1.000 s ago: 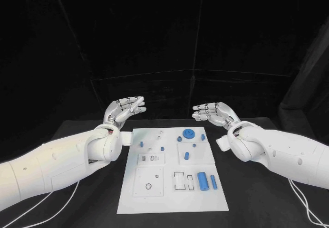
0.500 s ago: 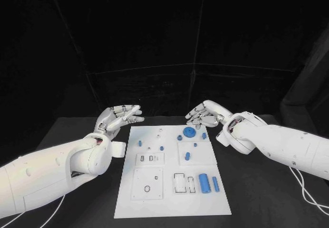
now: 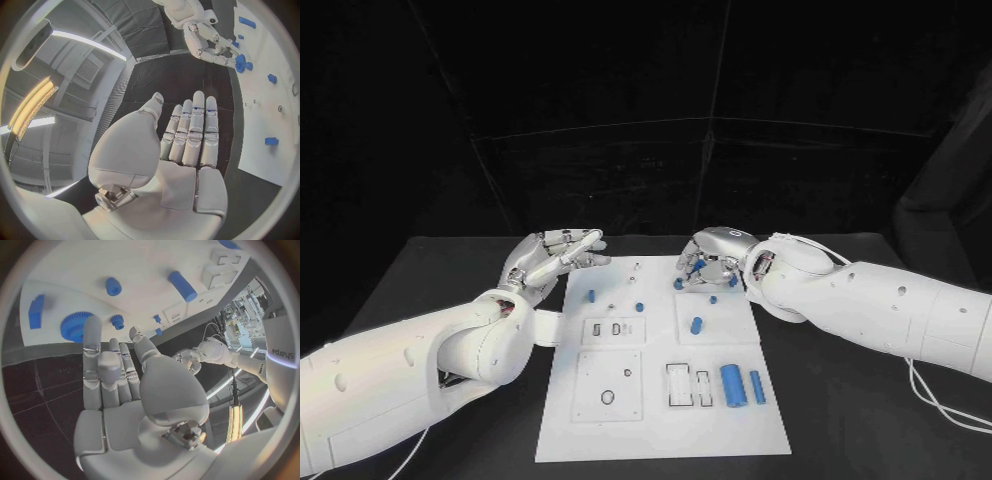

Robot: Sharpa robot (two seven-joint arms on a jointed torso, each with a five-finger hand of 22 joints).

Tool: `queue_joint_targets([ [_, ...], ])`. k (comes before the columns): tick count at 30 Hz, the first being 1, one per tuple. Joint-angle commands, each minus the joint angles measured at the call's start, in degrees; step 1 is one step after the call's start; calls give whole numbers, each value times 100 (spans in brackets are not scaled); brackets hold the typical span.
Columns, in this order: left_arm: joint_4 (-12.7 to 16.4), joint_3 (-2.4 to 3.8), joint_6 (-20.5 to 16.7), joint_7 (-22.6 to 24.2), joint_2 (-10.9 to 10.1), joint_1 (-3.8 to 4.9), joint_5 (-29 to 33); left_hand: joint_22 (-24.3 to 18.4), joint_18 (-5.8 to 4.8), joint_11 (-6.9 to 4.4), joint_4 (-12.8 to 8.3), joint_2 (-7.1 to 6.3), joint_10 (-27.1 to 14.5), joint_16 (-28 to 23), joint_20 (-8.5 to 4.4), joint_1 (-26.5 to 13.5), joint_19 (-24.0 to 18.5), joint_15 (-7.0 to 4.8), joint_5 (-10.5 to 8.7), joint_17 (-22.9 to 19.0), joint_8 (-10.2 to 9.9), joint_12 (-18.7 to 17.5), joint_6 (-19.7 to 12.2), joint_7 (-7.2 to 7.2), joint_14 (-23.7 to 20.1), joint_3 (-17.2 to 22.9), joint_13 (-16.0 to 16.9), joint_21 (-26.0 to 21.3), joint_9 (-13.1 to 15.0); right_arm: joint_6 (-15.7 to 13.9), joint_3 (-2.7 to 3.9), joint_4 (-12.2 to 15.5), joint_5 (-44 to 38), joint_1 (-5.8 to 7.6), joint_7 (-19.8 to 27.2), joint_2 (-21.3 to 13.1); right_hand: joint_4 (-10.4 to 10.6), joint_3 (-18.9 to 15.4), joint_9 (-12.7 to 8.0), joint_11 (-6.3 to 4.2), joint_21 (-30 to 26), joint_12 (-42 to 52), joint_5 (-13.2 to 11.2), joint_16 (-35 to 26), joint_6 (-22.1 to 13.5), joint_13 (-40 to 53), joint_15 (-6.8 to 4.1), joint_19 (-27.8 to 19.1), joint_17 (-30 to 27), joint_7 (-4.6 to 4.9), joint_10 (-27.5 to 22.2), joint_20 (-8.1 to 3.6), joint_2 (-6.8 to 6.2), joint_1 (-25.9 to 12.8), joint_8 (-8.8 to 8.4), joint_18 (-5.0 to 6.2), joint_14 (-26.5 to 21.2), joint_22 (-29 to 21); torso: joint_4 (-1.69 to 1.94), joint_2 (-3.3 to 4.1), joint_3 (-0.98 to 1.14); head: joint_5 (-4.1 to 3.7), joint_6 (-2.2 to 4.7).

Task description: Assemble the parts on the task board

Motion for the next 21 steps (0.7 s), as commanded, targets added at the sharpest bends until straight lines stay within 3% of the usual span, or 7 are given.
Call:
queue_joint_targets([
  [1, 40, 6, 133, -20, -16, 11, -149, -9, 88, 2, -35, 19, 39, -38, -11, 14, 37, 25, 14, 7, -25, -30, 37, 1, 28, -1, -10, -40, -8, 266, 8, 23, -681, 35, -369, 28, 4, 82, 0, -11, 528, 43, -26, 424, -45, -1, 39, -31, 497, 5, -30, 42, 12, -38, -1, -120, 229, 551, 17, 83, -3, -8, 13],
  [5, 47, 6, 146, -33, -21, 12, -167, -21, 88, 6, -48, 23, 38, -57, -8, 12, 38, 29, 14, 10, -39, -51, 37, 6, 26, -6, -13, -54, -13, 356, 9, 3, -735, 52, -403, 71, 3, 171, -3, 7, 1245, 49, -25, 716, -111, 2, 42, 40, 822, 30, -50, 90, -16, -52, -7, -213, 208, 1370, 28, 108, -7, -25, 7],
  [14, 68, 6, 156, -58, -48, 15, -177, -43, 87, 16, -71, 30, 34, -94, -1, 10, 40, 37, 14, 14, -65, -89, 38, 17, 18, -14, -19, -81, -20, 425, 9, -7, -763, 66, -432, 123, 5, 342, -4, 26, 1701, 59, -37, 961, -124, 3, 53, 17, 1107, 41, -69, 128, 23, -47, -9, -252, 210, 1869, 38, 146, -11, -27, -9],
  [21, 58, 6, 165, -78, -48, 15, -178, -52, 87, 21, -81, 31, 31, -110, 2, 9, 42, 41, 14, 16, -77, -105, 37, 23, 16, -18, -21, -92, -22, 505, 9, -35, -736, 68, -416, 172, 4, 463, -5, 16, 1905, 76, -67, 1036, -130, 3, 54, 29, 1181, 35, -28, 131, 52, -49, -11, -275, 211, 2103, 46, 162, -2, -35, -32],
])
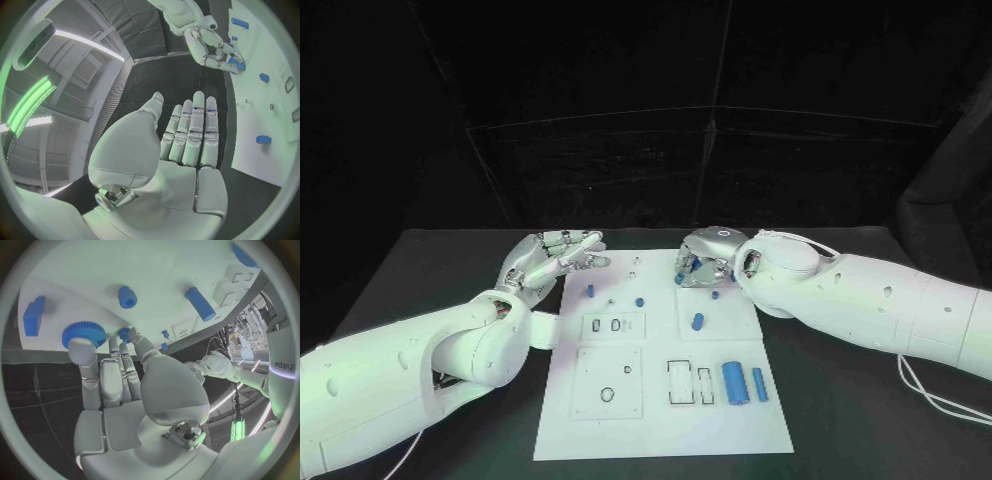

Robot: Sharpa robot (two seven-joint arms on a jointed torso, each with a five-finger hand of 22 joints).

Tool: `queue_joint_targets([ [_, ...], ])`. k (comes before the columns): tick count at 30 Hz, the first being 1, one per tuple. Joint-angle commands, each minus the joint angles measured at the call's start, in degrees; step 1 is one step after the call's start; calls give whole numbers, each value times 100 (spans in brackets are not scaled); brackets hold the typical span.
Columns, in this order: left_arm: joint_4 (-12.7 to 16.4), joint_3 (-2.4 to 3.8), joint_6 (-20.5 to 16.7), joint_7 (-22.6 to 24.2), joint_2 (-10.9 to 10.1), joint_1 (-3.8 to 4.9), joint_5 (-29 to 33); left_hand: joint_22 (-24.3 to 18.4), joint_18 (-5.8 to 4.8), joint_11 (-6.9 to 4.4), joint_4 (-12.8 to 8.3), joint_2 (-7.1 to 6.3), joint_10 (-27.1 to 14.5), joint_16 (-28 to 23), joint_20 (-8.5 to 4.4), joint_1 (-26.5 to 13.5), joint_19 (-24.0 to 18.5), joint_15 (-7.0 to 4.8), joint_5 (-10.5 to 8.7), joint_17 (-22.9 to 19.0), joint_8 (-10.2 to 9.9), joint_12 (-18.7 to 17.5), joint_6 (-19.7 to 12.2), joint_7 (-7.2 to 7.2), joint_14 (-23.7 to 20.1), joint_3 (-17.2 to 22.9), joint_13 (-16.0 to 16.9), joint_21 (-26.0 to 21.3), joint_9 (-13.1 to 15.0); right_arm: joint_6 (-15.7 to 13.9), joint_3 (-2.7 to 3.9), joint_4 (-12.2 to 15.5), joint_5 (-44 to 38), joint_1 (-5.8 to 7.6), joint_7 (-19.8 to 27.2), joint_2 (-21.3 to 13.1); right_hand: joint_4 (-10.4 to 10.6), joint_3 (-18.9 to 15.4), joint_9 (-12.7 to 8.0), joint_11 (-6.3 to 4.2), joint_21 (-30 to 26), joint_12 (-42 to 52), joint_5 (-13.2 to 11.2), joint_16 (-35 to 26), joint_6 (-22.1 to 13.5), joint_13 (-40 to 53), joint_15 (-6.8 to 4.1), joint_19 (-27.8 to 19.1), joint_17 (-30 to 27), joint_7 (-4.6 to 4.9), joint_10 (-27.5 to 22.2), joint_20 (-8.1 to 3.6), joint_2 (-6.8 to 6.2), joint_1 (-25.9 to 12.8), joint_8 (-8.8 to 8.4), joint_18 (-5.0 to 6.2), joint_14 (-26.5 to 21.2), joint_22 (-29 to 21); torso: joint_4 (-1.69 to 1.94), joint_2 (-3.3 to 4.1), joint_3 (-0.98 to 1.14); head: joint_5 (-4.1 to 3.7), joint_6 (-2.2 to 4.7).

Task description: Assemble the parts on the task board

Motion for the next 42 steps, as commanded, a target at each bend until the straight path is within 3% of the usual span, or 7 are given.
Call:
queue_joint_targets([
  [1, 4, 6, 92, -3, 0, 11, -55, -12, 88, 23, -30, 31, 31, -24, 3, 9, 43, 42, 14, 11, -35, -33, 16, 6, 15, 4, -9, -29, -9, 148, 5, -20, -64, 15, -28, 30, -1, 50, -4, -15, 56, 31, -38, 26, -34, 2, 54, 8, 18, 6, 5, 29, 28, -23, -11, -47, 211, 61, 7, 18, 5, -5, -8],
  [15, 11, 6, 95, -24, -11, 17, -55, -23, 88, 29, -45, 33, 26, -42, 6, 11, 46, 47, 14, 14, -51, -54, 13, 14, 15, -1, -10, -42, -12, 236, 5, -127, -17, 16, 9, 147, 18, 404, 6, -43, 443, 62, -154, 146, 59, 4, 34, 57, 120, 1, 181, 29, 143, -49, 11, -102, 215, 519, 13, 46, 12, 1, -32],
  [21, 13, 6, 100, -39, -27, 22, -56, -27, 88, 32, -53, 33, 25, -49, 8, 12, 48, 48, 14, 16, -58, -62, 11, 19, 16, -2, -11, -47, -12, -111, 6, -73, 77, 16, 74, 115, 7, 744, 31, -103, 839, 119, -334, 159, 310, 37, -18, 218, 84, -32, 444, 10, 245, 14, 80, -185, 200, 1073, 9, 58, 17, 16, -31],
  [26, 11, 6, 103, -48, -46, 25, -56, -31, 88, 34, -57, 34, 24, -54, 9, 13, 49, 50, 14, 17, -63, -68, 10, 21, 16, -3, -11, -50, -13, -533, 6, 42, 188, 16, 136, 76, 19, 977, 15, -103, 923, 61, -357, 158, 344, 29, -16, 198, 48, -28, 470, 10, 180, -25, 40, -194, 185, 1151, 2, 54, 20, 40, -19],
  [32, -7, 6, 103, -54, -51, 26, -56, -33, 88, 35, -60, 34, 23, -57, 9, 14, 50, 50, 15, 18, -66, -72, 9, 23, 17, -4, -11, -53, -13, -992, 9, 29, 272, 42, 84, 164, 43, 1127, 8, -99, 966, 18, -389, 178, 351, 26, -10, 173, 55, -21, 478, 14, 91, -78, 14, -194, 185, 1187, 26, 64, 14, 43, 17],
  [42, -12, 6, 107, -72, -38, 30, -56, -52, 86, 42, -92, 41, 23, -89, 16, 26, 48, 59, 14, 22, -87, -101, 10, 30, 9, -5, -11, -77, -14, -1151, 10, -404, 297, 140, -28, 585, 102, 1266, 3, -87, 1011, -22, -487, 195, 336, 23, -1, 149, 53, -13, 472, 26, -25, -164, -5, -196, 183, 1226, 43, 89, 7, 75, 53],
])
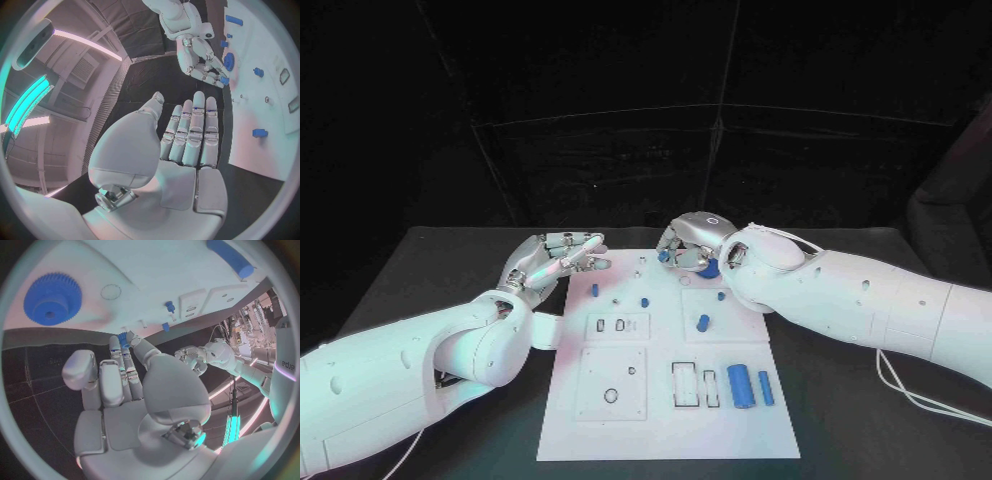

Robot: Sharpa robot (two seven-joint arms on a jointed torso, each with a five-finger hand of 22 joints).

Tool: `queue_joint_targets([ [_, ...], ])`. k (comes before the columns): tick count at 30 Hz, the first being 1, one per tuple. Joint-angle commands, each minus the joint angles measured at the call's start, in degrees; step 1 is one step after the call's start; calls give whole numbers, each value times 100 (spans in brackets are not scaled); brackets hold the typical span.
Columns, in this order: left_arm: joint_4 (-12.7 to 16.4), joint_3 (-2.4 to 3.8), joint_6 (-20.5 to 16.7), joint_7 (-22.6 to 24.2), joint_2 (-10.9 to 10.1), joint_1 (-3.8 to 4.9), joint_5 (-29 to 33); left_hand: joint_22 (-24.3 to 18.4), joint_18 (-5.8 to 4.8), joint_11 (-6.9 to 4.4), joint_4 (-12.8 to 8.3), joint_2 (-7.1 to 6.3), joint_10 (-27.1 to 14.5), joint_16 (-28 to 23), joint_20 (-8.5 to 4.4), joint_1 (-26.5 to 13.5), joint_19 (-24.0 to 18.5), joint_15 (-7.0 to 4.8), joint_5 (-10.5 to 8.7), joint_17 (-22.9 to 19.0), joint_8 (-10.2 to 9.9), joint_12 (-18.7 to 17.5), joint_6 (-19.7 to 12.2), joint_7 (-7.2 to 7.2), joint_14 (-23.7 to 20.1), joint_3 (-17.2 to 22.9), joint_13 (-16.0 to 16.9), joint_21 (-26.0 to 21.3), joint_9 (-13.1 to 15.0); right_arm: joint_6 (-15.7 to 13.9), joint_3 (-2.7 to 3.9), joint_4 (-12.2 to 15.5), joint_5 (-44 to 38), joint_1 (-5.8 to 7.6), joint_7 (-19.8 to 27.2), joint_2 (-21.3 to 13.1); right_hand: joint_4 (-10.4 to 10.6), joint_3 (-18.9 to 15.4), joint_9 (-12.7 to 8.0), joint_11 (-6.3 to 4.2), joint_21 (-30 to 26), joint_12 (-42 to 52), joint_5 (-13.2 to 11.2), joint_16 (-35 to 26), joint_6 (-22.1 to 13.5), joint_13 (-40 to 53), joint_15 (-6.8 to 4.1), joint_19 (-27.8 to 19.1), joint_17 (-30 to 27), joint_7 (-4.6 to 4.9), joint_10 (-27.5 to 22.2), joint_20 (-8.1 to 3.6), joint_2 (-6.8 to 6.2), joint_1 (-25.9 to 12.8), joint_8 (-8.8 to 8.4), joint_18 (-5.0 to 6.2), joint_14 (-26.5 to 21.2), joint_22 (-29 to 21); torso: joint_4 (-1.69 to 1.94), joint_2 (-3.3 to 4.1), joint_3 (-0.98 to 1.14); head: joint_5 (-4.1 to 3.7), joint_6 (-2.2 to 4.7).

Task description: Assemble the parts on the task board

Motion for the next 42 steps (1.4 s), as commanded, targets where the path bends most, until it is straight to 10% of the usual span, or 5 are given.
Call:
queue_joint_targets([
  [1, 24, 5, 75, 10, -6, 15, -35, -13, 86, 22, -32, 42, 4, -28, -4, 27, 27, 39, 15, 10, -44, -45, 11, 31, -12, -6, -7, -34, -6, -265, 2, -142, 56, 38, -74, 134, 21, 74, -8, 9, 46, -44, -38, 42, 16, -8, 2, -37, -7, 9, 21, 7, -76, -36, -43, -108, 183, 9, 8, 22, -1, 24, 18],
  [42, 120, 6, 91, -11, -70, 96, -35, -25, 86, 24, -51, 44, 7, -48, 0, 34, 23, 43, 14, 12, -55, -60, 13, 32, -19, -7, -6, -49, -6, 358, -1, -853, -203, 94, -314, 905, 215, 270, -19, 93, 77, -89, -208, 43, -171, -42, 73, -106, -75, 67, -276, 76, -336, -184, -59, -103, 159, 7, 53, 110, -28, 3, 31],
])
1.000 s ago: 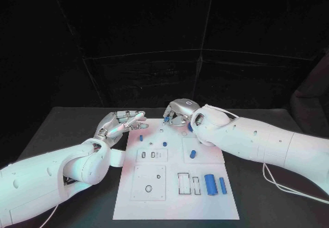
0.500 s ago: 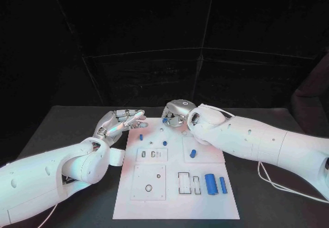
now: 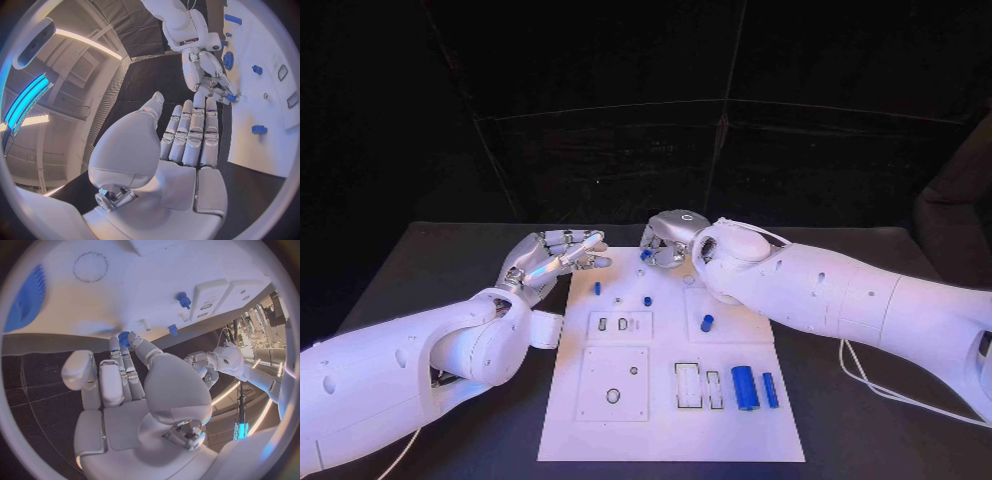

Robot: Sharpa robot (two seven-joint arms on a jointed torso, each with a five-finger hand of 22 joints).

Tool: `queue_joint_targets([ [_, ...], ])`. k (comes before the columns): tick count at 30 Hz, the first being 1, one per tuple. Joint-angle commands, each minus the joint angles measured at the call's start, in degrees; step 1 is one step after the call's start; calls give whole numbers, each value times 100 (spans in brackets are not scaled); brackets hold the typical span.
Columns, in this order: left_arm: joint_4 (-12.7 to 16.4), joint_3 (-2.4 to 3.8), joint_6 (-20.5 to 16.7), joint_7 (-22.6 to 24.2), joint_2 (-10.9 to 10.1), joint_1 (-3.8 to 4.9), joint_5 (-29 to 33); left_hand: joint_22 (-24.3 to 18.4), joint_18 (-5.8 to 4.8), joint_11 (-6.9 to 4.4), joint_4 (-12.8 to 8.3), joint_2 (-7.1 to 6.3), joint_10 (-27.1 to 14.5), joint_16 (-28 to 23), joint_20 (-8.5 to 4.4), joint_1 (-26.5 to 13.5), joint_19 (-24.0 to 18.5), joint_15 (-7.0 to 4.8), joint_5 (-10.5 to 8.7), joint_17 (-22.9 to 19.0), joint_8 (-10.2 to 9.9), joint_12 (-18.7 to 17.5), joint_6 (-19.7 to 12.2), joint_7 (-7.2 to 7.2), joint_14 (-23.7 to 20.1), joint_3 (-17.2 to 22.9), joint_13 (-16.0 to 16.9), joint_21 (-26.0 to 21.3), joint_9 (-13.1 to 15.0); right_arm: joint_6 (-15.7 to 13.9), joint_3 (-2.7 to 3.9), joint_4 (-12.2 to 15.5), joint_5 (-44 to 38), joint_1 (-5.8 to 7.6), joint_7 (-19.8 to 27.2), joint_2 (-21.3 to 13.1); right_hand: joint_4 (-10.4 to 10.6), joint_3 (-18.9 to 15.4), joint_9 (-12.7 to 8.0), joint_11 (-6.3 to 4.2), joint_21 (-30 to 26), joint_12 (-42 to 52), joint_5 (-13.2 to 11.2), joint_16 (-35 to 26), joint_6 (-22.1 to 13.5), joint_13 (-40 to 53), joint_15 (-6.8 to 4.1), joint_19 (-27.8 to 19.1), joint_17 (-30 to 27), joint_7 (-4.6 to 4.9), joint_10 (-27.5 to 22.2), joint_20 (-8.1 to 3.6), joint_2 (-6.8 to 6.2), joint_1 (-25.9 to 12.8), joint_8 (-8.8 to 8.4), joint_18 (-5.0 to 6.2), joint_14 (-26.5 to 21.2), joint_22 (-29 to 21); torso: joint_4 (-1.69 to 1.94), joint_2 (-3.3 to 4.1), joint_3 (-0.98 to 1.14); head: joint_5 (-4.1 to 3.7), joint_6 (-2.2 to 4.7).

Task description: Assemble the parts on the task board

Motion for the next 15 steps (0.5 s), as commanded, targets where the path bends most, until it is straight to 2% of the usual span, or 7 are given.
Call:
queue_joint_targets([
  [1, 14, 6, 75, 22, -1, 12, -31, -5, 87, 24, -36, 43, 7, -21, 0, 34, 23, 23, 15, 9, -33, -35, 14, 32, 1, 9, -7, -29, -8, 20, 2, -20, -95, 8, -73, 28, 36, 30, -4, 10, 20, -21, -42, -5, -68, -13, 42, -51, -24, 15, -81, 19, -76, -14, -24, -104, 167, -23, 4, 3, -2, -6, 4],
  [5, 11, 6, 79, 15, -2, 14, -31, -5, 87, 24, -36, 43, 7, -21, 0, 34, 23, 23, 15, 9, -33, -35, 14, 32, 1, 9, -7, -29, -8, -13, 2, -46, -101, 8, -66, 58, 94, 41, -12, 44, 3, -12, -74, -24, -201, -14, 71, -84, -72, 39, -219, 49, -172, -39, -35, -96, 153, -60, 4, 4, -4, -5, 3],
  [10, 7, 6, 86, 3, -4, 16, -31, -11, 87, 26, -47, 43, 7, -32, 2, 36, 23, 25, 14, 11, -41, -46, 13, 34, 0, 6, -7, -37, -8, -92, 1, -25, -104, 8, -71, 44, 187, -28, -16, 84, -48, -3, -54, -67, -567, -12, 105, -151, -172, 50, -456, 85, -349, -41, -34, -74, 125, -155, -3, 7, -2, 7, 8],
  [15, 9, 5, 98, -11, -23, 17, -31, -14, 87, 28, -51, 42, 5, -37, 3, 35, 22, 26, 14, 12, -45, -51, 11, 36, 0, 4, -8, -41, -9, -351, 2, 194, -88, 9, -89, -152, 269, -132, -4, 84, -92, 34, -24, -94, -721, -4, 107, -195, -232, 44, -576, 94, -425, -8, -20, -59, 111, -233, -15, 7, 9, 8, 20],
])
